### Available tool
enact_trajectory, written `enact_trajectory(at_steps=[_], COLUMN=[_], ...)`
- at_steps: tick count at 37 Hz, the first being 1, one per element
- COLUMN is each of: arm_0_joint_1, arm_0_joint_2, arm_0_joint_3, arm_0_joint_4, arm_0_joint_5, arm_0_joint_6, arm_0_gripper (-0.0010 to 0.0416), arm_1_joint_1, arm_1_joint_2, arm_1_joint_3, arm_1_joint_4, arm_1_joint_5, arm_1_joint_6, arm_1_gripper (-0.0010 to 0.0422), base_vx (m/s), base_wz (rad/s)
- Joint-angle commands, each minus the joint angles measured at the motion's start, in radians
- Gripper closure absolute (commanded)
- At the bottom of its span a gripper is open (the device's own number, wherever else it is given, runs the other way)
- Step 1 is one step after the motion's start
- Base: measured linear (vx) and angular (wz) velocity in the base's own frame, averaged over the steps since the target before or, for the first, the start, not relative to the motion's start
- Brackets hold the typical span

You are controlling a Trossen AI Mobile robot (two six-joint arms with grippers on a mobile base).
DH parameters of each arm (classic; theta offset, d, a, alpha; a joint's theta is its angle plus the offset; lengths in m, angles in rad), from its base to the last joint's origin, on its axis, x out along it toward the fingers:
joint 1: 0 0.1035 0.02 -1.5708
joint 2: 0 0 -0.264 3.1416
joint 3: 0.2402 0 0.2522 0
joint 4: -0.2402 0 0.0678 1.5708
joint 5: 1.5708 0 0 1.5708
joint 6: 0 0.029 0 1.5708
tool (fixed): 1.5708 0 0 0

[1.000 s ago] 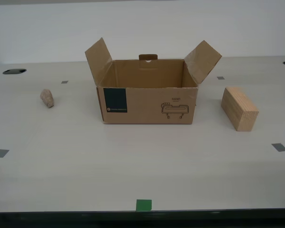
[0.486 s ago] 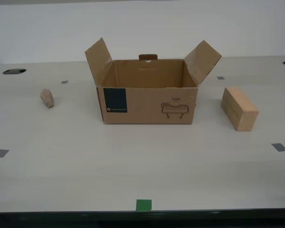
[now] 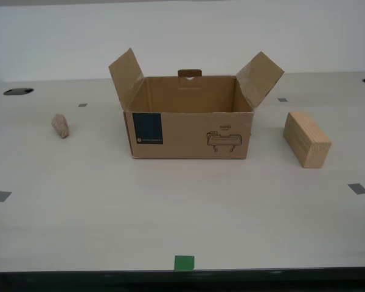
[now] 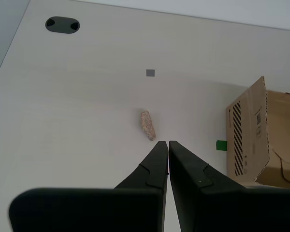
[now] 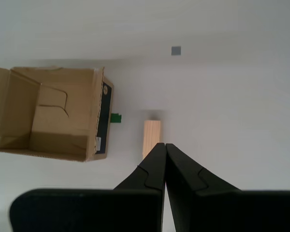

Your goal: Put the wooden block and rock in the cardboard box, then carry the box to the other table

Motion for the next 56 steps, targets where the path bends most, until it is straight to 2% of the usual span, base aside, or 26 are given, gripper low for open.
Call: enact_trajectory(at_steps=[1, 14, 21, 27, 32, 45, 56], arm_0_joint_1=[0.0, 0.0, 0.0, 0.0, 0.0, 0.001, 0.001], arm_0_joint_2=[0.019, 0.028, 0.028, 0.028, 0.028, 0.026, 0.026], arm_0_joint_3=[0.001, 0.001, 0.001, 0.001, 0.001, 0.001, 0.001], arm_0_joint_4=[-0.016, -0.012, -0.009, -0.011, -0.009, 0.028, 0.036], arm_0_joint_5=[-0.003, -0.002, -0.003, -0.002, 0.007, 0.008, 0.008], arm_0_joint_6=[0.002, 0.002, 0.003, -0.003, -0.024, -0.025, -0.025], arm_0_gripper=[0.0406, 0.0406, 0.0406, 0.0405, 0.0405, 0.0405, 0.0405], arm_1_joint_1=[0.0, 0.0, 0.0, 0.0, 0.0, 0.0, 0.0], arm_1_joint_2=[0.022, 0.175, 0.219, 0.235, 0.236, 0.236, 0.236], arm_1_joint_3=[0.053, 0.24, 0.248, 0.248, 0.248, 0.248, 0.248], arm_1_joint_4=[-0.045, -0.202, -0.216, -0.216, -0.215, -0.212, -0.212], arm_1_joint_5=[-0.001, -0.001, -0.002, -0.002, -0.043, -0.044, -0.043], arm_1_joint_6=[-0.002, 0.007, 0.011, 0.045, 0.044, 0.034, 0.024], arm_1_gripper=[0.0412, 0.0412, 0.0412, 0.0405, 0.037, 0.0251, 0.0173], base_vx=[0.0, 0.0, 0.0, 0.0, 0.0, 0.0, 0.0], base_wz=[0.0, 0.0, 0.0, 0.0, 0.0, 0.0, 0.0])
